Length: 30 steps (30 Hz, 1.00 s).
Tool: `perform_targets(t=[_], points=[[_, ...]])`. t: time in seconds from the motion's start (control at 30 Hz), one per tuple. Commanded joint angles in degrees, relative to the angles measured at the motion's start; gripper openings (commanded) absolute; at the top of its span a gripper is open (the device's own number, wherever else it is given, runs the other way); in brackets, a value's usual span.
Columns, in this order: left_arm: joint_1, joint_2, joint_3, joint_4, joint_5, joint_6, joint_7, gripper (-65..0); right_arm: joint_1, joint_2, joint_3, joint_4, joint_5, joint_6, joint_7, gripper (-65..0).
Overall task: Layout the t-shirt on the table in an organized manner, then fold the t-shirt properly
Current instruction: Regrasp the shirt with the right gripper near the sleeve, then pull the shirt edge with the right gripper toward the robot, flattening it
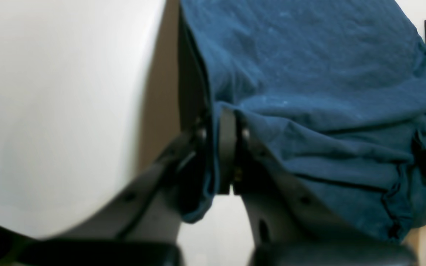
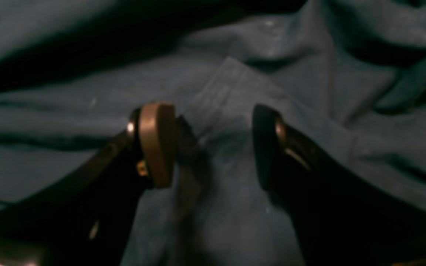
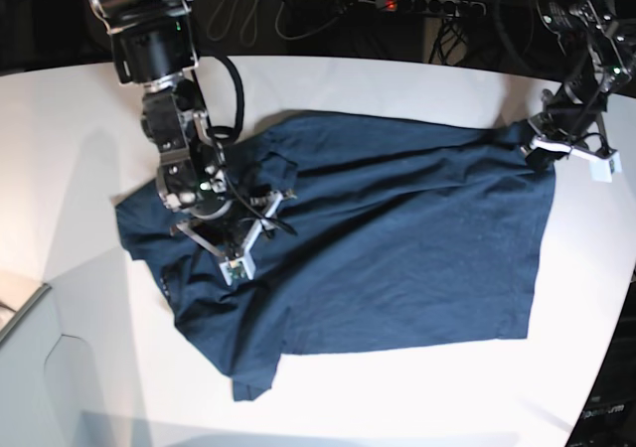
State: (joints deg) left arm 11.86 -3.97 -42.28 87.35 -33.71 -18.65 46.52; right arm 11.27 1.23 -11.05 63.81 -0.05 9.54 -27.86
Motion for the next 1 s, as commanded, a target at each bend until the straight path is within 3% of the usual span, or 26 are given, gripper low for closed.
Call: perform_targets(t=[0.0,0.27,0.67,0.97], points=[[-0.3,-0.7,-0.1,0.9,-0.9,-0.4,-0.8,-65.0,1.7,-0.4,0.1,-0.3,0.1,-0.5,0.9,-39.7],[-0.4,-0.7,-0.1,0.9,-0.9,-0.4,-0.8,-65.0,1.7,-1.2,0.2,-0.1,0.1,-0.5,0.9,-64.4],[-0.3,-0.7,-0.1,0.9,-0.9,-0.4,-0.8,-65.0,-7.9,1.4,1.2,22.8,0.1,-0.5,0.6,-65.0],[1.5,-1.1,-0.5,1.6,-1.3,-0.4,-0.8,-65.0,-24.9,1.7,14.3,43.3,0.3,-0.4,1.0,-65.0]])
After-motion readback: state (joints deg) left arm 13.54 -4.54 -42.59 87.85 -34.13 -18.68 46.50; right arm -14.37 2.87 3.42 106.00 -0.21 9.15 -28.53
